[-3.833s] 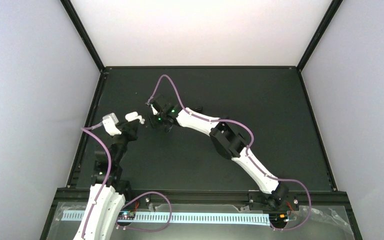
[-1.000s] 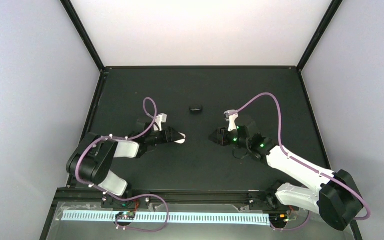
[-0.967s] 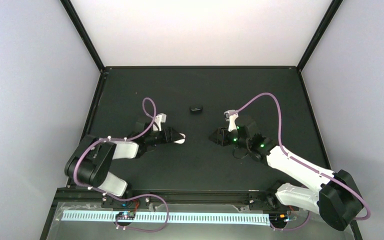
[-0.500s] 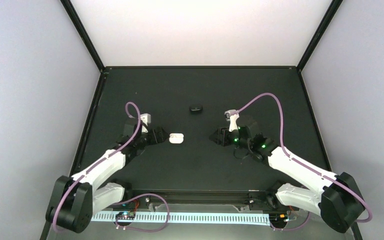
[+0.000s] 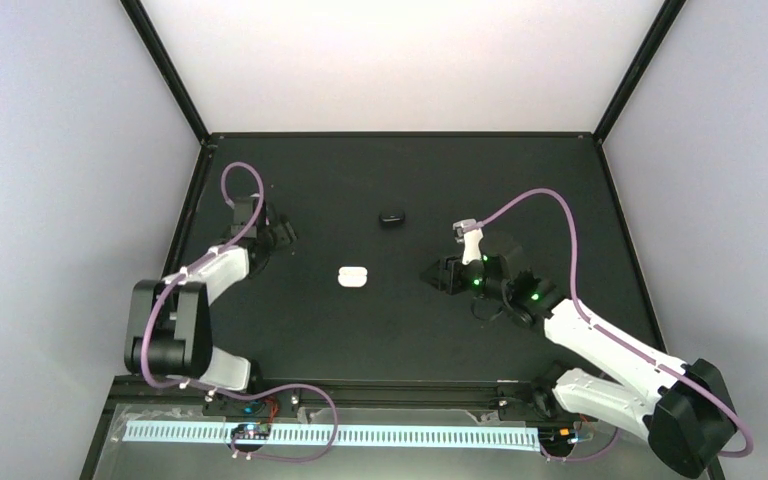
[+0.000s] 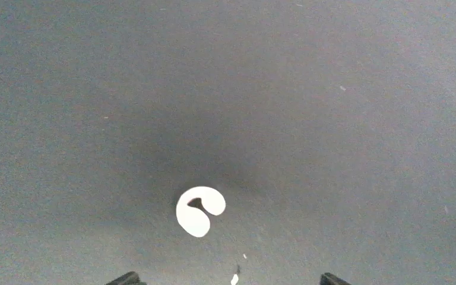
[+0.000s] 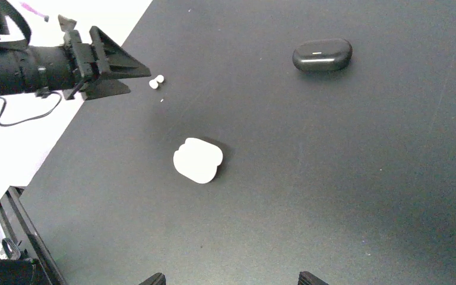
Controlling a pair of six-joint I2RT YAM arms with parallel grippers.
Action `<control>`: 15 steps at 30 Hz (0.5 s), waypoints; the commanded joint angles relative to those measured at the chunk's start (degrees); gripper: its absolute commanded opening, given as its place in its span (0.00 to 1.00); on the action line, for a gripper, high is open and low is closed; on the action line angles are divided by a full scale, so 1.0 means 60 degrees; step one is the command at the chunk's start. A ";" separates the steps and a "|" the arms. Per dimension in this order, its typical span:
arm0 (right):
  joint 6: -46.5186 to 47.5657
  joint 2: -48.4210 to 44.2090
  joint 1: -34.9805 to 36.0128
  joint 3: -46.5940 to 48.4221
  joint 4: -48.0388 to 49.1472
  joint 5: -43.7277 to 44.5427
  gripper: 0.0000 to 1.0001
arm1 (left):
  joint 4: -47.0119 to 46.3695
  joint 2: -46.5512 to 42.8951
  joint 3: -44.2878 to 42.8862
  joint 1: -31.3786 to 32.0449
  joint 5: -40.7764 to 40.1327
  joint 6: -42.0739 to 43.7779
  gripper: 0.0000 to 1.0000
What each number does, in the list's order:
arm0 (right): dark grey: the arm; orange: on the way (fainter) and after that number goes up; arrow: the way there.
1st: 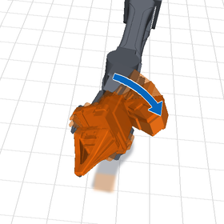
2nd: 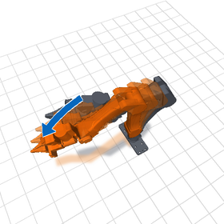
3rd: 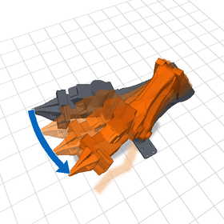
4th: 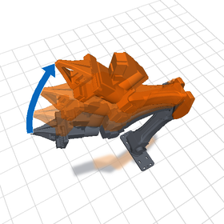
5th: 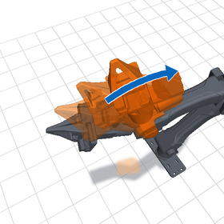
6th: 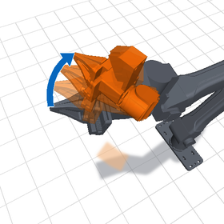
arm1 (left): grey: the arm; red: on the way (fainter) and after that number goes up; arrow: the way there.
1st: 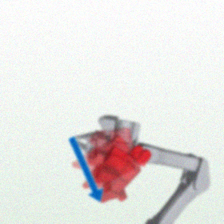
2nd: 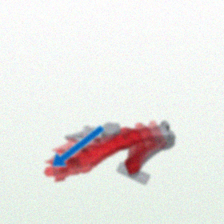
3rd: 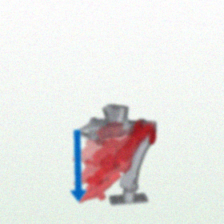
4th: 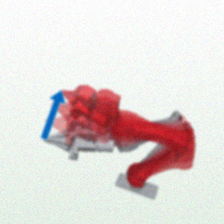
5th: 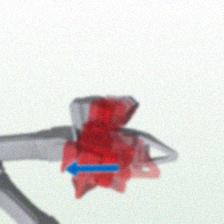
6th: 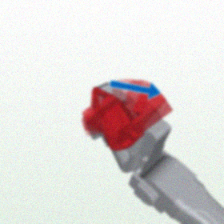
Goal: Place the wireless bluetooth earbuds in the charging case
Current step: Place the charging case at the center of the board.
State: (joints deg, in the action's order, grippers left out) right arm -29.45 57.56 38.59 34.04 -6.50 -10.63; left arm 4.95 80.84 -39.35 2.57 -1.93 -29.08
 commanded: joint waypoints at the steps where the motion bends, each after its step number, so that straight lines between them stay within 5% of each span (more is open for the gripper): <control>1: 0.0021 -0.0199 -0.0006 0.0088 -0.0021 -0.0159 0.57 | 0.0361 0.0971 -0.0785 -0.0474 0.0029 -0.0032 0.74; 15: 0.0100 0.0032 -0.0001 0.0189 0.0119 -0.0224 0.57 | 0.1667 0.2566 -0.2699 -0.0633 -0.0174 0.0203 0.39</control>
State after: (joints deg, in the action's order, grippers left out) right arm -29.47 57.58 38.59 34.02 -6.42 -11.33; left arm 10.55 93.62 -51.86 -1.02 -2.24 -28.32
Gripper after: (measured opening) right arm 0.574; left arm 0.423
